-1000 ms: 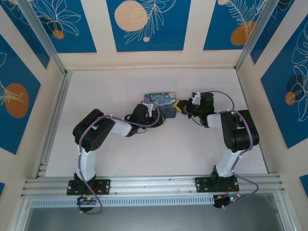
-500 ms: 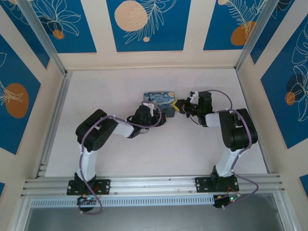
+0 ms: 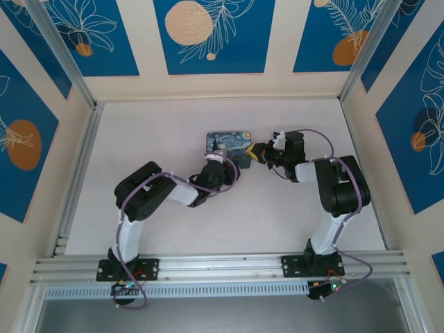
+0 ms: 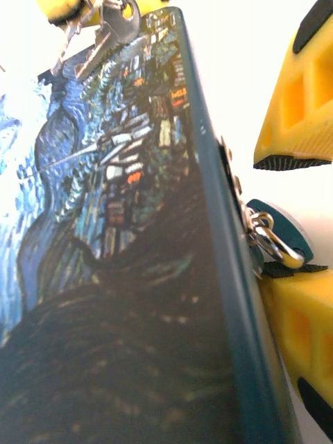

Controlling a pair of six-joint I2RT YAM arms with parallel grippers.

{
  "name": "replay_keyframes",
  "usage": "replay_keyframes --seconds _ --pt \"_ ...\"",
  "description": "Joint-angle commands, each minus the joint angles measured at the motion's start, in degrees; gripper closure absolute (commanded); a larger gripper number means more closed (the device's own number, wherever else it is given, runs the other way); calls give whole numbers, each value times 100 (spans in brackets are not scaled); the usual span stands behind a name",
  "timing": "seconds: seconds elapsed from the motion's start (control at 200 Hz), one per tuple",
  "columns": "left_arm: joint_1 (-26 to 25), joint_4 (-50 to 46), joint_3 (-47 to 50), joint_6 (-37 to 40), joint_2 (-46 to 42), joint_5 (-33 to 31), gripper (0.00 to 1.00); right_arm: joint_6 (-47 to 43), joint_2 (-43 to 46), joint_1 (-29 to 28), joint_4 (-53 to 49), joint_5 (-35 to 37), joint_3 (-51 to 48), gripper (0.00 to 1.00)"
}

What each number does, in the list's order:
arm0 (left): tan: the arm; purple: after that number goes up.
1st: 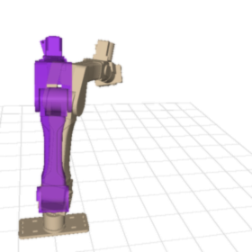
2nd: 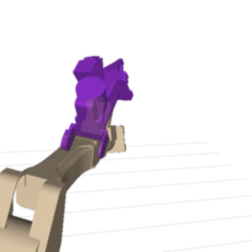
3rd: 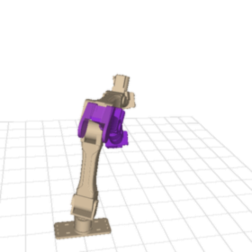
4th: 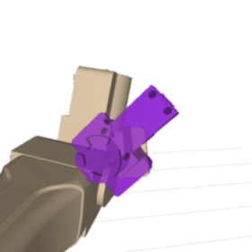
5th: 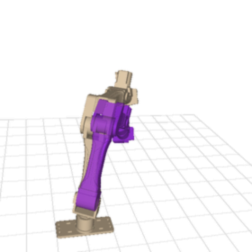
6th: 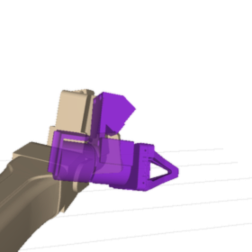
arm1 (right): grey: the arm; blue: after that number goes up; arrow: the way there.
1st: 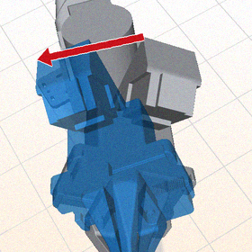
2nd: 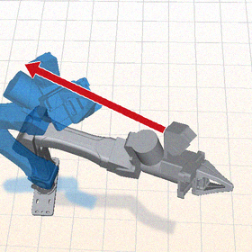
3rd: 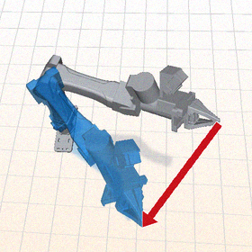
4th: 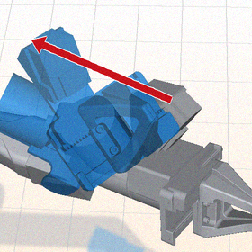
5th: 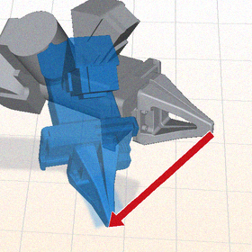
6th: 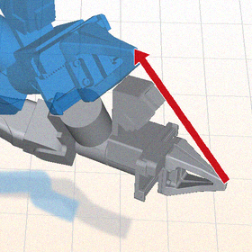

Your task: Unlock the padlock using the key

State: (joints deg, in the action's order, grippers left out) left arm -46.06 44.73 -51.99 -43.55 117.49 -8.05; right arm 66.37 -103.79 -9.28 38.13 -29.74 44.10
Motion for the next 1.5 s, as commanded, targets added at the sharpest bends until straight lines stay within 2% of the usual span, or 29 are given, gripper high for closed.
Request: replay_keyframes --seconds 0.0,0.19,0.385,0.605,0.87,0.94,1.155,1.495 --pt "-21 407 -23 -202 222 -44 58 1 -152 -56 -109 53 98 100" --pt "-10 819 65 -681 261 -3 60 1 -177 -65 -95 40 108 100" --pt "-2 914 39 -1131 484 -28 74 7 -186 -65 -104 48 141 100" --pt "-1 837 31 -1245 551 -187 81 8 -195 -65 -113 40 152 100" --pt "-2 784 39 -1319 443 -144 100 62 -204 -65 -70 -1 185 100" --pt "7 711 43 -1394 371 -62 100 107 -159 -56 -47 -49 220 100" --pt "199 -112 -56 -1639 -94 720 100 123 563 49 -122 -246 86 100" --pt "700 -938 -210 -1776 -653 2565 100 146 1895 -8 192 -398 -1495 100"
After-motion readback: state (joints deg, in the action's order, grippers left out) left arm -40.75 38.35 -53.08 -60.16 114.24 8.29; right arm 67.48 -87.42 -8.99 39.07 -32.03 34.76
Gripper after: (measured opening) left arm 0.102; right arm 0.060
